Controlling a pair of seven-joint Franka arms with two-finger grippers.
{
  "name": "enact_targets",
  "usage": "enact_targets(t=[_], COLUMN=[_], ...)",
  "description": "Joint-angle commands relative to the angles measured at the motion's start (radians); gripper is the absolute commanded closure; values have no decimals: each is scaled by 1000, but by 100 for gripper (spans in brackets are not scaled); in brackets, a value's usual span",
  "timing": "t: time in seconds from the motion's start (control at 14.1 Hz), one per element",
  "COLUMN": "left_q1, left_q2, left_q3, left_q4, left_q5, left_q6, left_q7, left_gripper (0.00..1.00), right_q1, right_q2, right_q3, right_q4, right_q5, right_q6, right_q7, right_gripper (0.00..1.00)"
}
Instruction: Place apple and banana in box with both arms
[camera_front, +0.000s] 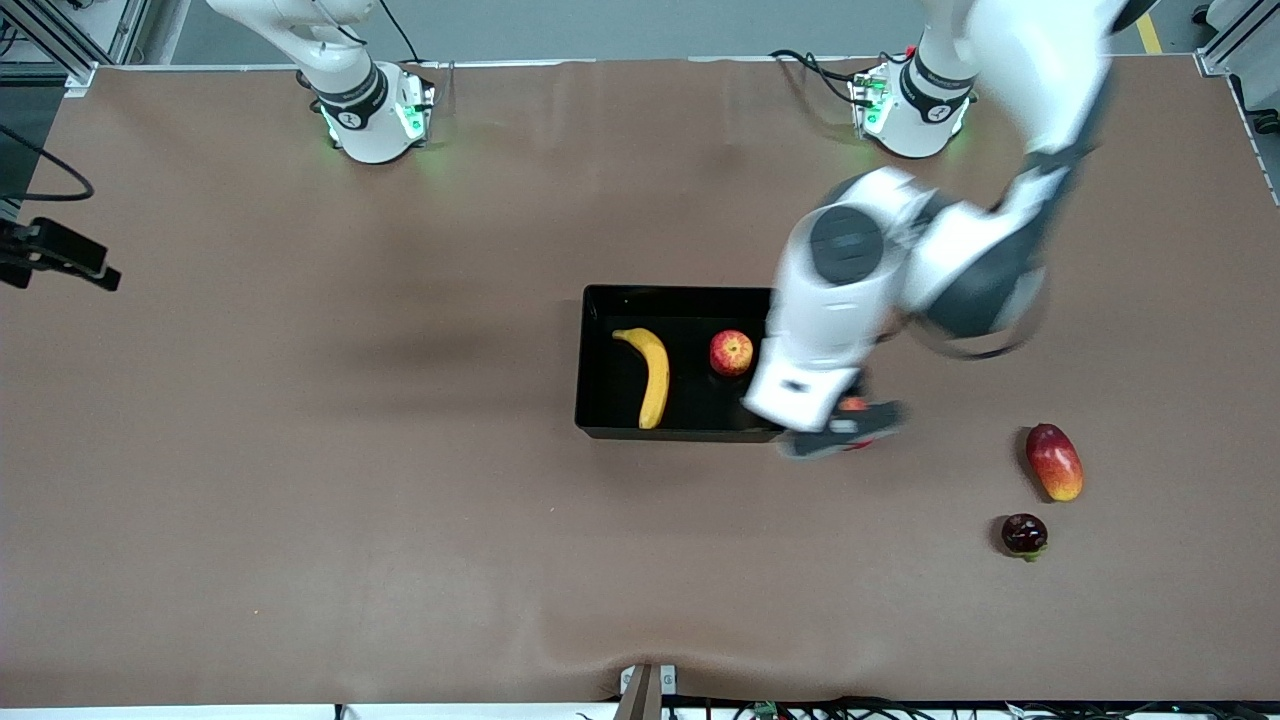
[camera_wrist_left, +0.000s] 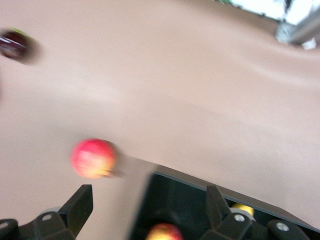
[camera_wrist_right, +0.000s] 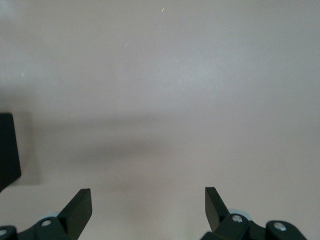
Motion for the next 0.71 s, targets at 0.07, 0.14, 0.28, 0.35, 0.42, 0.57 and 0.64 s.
enact_targets(t=[0.07, 0.14, 0.28, 0.35, 0.42, 0.57, 0.64], left_q1=[152, 181, 236, 262, 293, 324, 312], left_q2=[-168, -205, -275, -305, -326, -384, -423], left_q3=[-4, -4, -4, -4, -4, 10, 55], left_q4=[-41, -41, -41, -43, -43, -72, -104], left_q5=[-43, -53, -93, -104, -113, -165, -185], left_q6=[-89, -126, -206, -238, -275, -316, -316], left_q7=[209, 267, 347, 380, 432, 577, 625], left_gripper=[0, 0, 0, 0, 0, 0, 0], right_q1=[-33, -25, -31, -34, -31, -25, -25], right_q2=[13, 13, 11, 10, 10, 8, 10], right_q3=[15, 15, 15, 15, 15, 15, 17], right_q4=[10, 10, 10, 10, 10, 10, 10], right_q5=[-1, -9, -9, -9, -9, -9, -7], right_q6=[27, 20, 20, 19, 7, -10, -12], right_q7=[-3, -5, -2, -2, -2, 0, 7], right_gripper=[0, 0, 0, 0, 0, 0, 0])
